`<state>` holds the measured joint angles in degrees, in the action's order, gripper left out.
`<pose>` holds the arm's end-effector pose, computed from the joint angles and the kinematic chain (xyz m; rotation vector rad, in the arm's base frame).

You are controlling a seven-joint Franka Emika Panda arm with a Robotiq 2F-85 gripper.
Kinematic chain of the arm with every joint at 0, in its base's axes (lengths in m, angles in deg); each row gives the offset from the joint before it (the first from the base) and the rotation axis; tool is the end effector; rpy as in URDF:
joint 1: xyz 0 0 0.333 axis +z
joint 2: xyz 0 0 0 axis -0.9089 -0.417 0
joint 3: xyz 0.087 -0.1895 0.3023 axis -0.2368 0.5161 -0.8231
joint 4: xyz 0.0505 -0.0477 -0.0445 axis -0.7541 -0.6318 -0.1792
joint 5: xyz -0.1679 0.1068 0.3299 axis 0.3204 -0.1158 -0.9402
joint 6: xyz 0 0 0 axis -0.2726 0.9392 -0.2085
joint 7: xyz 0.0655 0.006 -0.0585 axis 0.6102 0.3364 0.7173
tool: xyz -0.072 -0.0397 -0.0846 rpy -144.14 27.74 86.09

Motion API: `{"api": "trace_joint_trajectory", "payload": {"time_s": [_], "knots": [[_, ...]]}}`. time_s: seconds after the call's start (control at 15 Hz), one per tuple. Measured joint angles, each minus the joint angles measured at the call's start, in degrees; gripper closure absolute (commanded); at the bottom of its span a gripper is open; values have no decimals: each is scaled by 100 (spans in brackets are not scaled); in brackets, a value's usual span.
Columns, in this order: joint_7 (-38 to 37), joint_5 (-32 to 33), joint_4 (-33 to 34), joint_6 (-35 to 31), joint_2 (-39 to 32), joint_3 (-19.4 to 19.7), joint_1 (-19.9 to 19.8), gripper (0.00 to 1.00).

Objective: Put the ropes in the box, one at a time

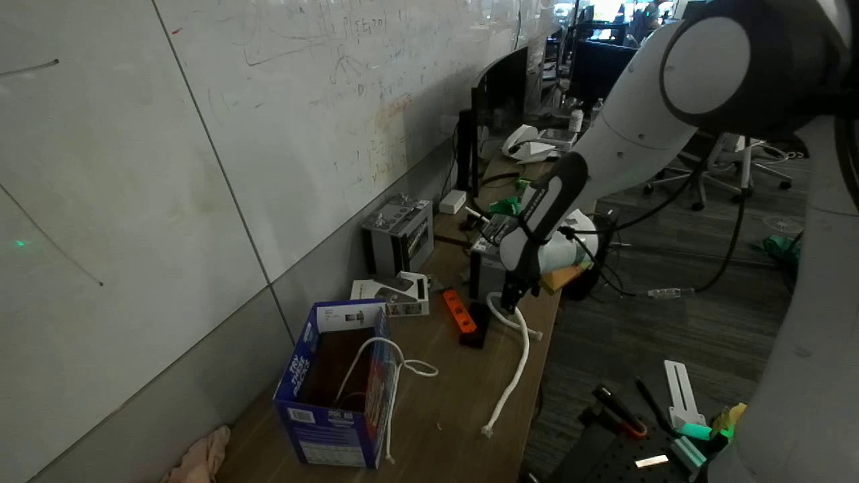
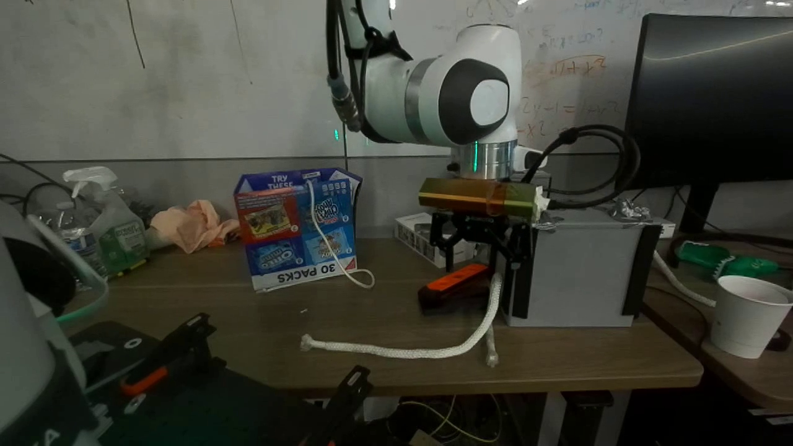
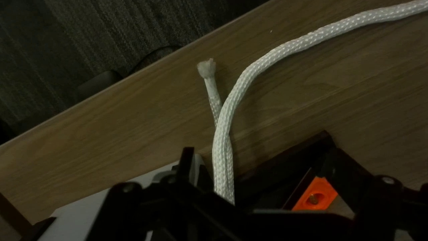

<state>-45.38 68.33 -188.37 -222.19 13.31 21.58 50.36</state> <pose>0.4902 -0.1626 0.2111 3.1035 0.0300 0.0979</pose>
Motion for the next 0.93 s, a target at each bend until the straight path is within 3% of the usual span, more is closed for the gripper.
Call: {"api": "trace_joint_trajectory", "payload": {"time_s": [0.93], "knots": [[572,-60,961,-235,-1244,-836,-1194,0]]}}
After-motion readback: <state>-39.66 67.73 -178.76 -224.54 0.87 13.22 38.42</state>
